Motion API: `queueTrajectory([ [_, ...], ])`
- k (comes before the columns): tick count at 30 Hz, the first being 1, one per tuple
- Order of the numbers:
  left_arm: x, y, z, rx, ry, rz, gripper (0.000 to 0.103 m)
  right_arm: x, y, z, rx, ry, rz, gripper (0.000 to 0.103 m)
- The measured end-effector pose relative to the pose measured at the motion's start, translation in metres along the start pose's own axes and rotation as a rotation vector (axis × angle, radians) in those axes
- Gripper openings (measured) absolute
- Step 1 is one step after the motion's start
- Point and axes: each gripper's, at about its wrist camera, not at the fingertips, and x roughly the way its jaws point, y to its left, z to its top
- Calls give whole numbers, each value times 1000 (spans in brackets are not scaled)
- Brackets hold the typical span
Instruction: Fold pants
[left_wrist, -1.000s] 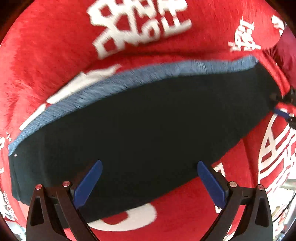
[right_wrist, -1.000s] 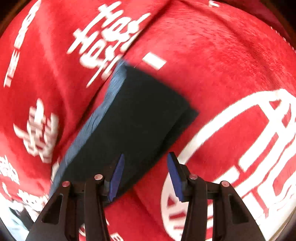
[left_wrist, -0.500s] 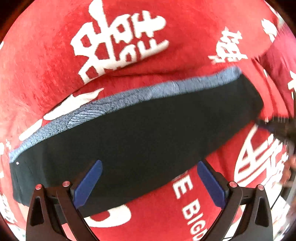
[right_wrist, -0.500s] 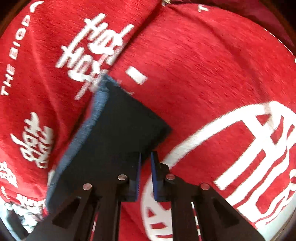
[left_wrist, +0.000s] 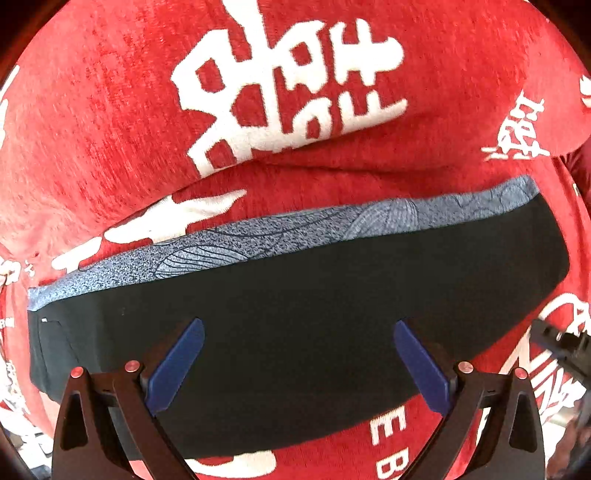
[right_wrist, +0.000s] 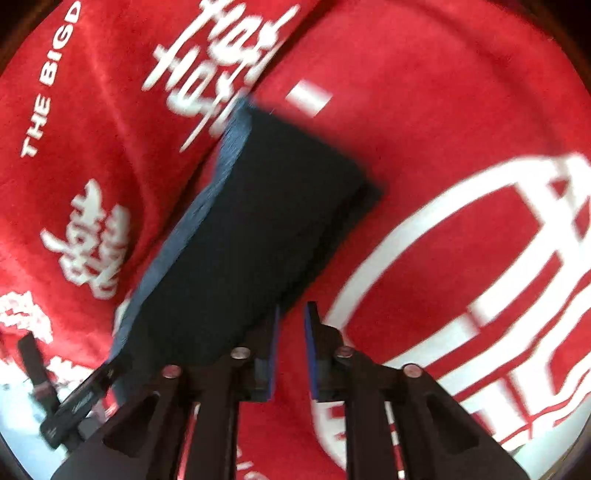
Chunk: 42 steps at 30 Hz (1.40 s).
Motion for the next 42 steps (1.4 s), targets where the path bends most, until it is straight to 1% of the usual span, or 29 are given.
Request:
queueTrajectory([
  [1,2,3,0,-12,12,2,103,6,2,-3,5,20,25,40],
  [3,9,8,2,-49,42,-2,103,20,7,-9,13,40,78,50],
  [6,4,11,4,-73,29,-3,103,42,11,-6,46,64,139,50],
  [7,2,9,5,-70,23,-5,103,47,12,-5,72,72,155,48],
  [8,1,5,6,-58,16,-12,103,51,13,-3,87,67,166,39],
  [9,1,0,5,-45,10,-16,103,51,15,-1,84,53,168,7],
  [11,8,-11,-2,-19,8,-13,103,44,17,1,71,33,168,7],
  [12,20,-16,-8,-1,27,-16,103,41,17,-1,53,30,147,7],
  [13,33,-20,-14,16,49,-3,103,43,16,-2,32,41,120,7],
  [14,53,-22,-25,30,104,30,103,47,15,-4,20,53,85,7],
  [15,52,-19,-30,8,62,14,103,51,8,-7,22,70,51,7],
  [16,47,-17,-33,-3,17,3,103,53,1,-9,41,85,61,8],
  [17,47,-19,-37,22,23,3,103,51,-5,-10,58,91,82,8],
  [19,47,-18,-38,18,16,-2,103,45,-12,-13,69,84,115,19],
  [23,49,-21,-32,22,38,13,103,42,-21,-18,66,117,141,20],
  [26,50,-24,-28,20,45,15,103,37,-20,-20,47,121,124,20],
  [27,51,-24,-27,21,44,14,103,34,-18,-20,32,116,113,23],
  [28,50,-29,-26,21,44,14,103,33,-16,-20,23,111,109,29],
  [29,49,-30,-25,23,46,14,103,32,-15,-20,19,106,110,32],
  [30,48,-31,-24,24,46,14,103,30,-14,-19,17,102,116,39],
  [31,48,-31,-25,26,46,15,103,29,-14,-19,14,99,119,43],
  [37,48,-30,-25,27,43,15,103,23,-7,-13,-24,79,105,44],
  [42,48,-31,-25,27,43,14,103,17,-13,-4,-10,51,102,44],
])
